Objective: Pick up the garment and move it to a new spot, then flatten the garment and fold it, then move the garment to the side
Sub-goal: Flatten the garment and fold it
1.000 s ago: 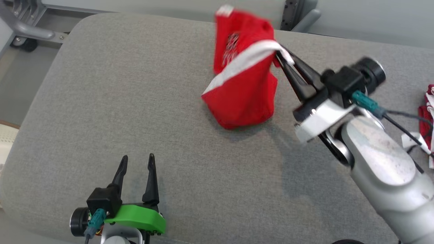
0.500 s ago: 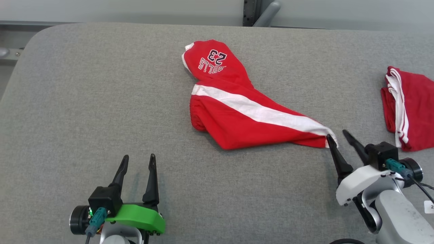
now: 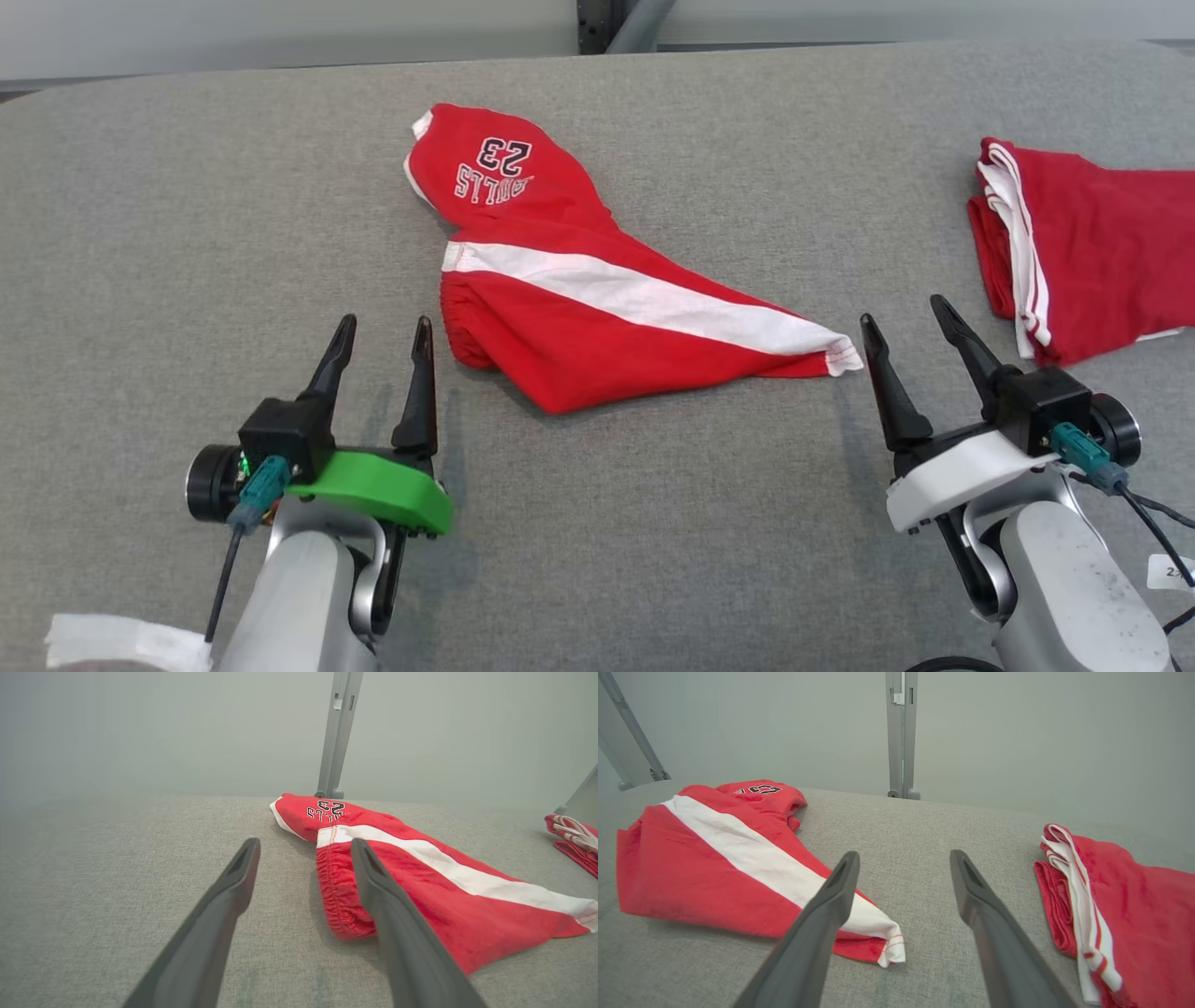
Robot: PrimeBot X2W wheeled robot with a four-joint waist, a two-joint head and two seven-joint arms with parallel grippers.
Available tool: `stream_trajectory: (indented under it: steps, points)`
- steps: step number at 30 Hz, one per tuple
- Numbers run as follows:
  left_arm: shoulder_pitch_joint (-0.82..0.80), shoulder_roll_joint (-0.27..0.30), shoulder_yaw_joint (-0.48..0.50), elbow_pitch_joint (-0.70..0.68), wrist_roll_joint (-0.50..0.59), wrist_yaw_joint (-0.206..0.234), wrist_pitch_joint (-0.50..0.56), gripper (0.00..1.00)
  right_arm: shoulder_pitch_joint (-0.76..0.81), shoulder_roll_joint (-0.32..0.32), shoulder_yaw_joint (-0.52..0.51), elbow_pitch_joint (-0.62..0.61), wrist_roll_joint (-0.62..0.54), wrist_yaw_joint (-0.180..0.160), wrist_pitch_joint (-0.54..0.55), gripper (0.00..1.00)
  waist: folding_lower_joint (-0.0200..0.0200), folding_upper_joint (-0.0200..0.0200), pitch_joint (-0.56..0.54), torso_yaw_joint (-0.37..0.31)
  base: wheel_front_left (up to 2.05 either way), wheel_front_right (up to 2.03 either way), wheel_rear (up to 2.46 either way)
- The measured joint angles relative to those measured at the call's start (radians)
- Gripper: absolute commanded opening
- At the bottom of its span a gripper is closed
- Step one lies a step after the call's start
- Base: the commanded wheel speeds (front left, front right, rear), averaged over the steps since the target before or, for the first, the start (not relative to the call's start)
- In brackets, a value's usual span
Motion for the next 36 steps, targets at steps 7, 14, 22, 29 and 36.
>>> stream_trajectory:
  steps: [7, 14, 22, 29, 36]
  points:
    - [-0.098, 0.000, -0.017, 0.175, -0.022, -0.030, 0.000, 1.00, -0.001, 0.014, -0.005, -0.015, -0.004, 0.000, 0.000, 1.00, 0.0000, 0.0000, 0.039, -0.056, 0.00, 0.00, 0.00]
    - [-0.110, 0.000, -0.041, 0.215, -0.083, -0.038, 0.000, 0.18, -0.001, 0.026, -0.027, -0.021, 0.002, 0.000, 0.000, 1.00, 0.0000, 0.0000, 0.077, -0.096, 0.00, 0.00, 0.00]
    - [-0.060, -0.001, -0.045, 0.161, -0.089, -0.026, 0.000, 0.00, 0.014, 0.026, -0.070, -0.007, 0.002, 0.000, 0.000, 1.00, 0.0000, 0.0000, 0.067, -0.082, 0.00, 0.00, 0.00]
    - [0.004, -0.001, -0.010, 0.069, -0.068, -0.006, 0.000, 0.00, 0.028, 0.043, -0.074, 0.004, 0.001, 0.000, 0.000, 1.00, 0.0000, 0.0000, 0.035, -0.029, 0.00, 0.00, 0.00]
    - [0.107, 0.000, 0.005, 0.016, -0.070, 0.020, 0.000, 0.00, 0.049, 0.055, -0.064, 0.016, 0.003, 0.000, 0.000, 1.00, 0.0000, 0.0000, -0.002, 0.024, 0.00, 0.00, 0.00]
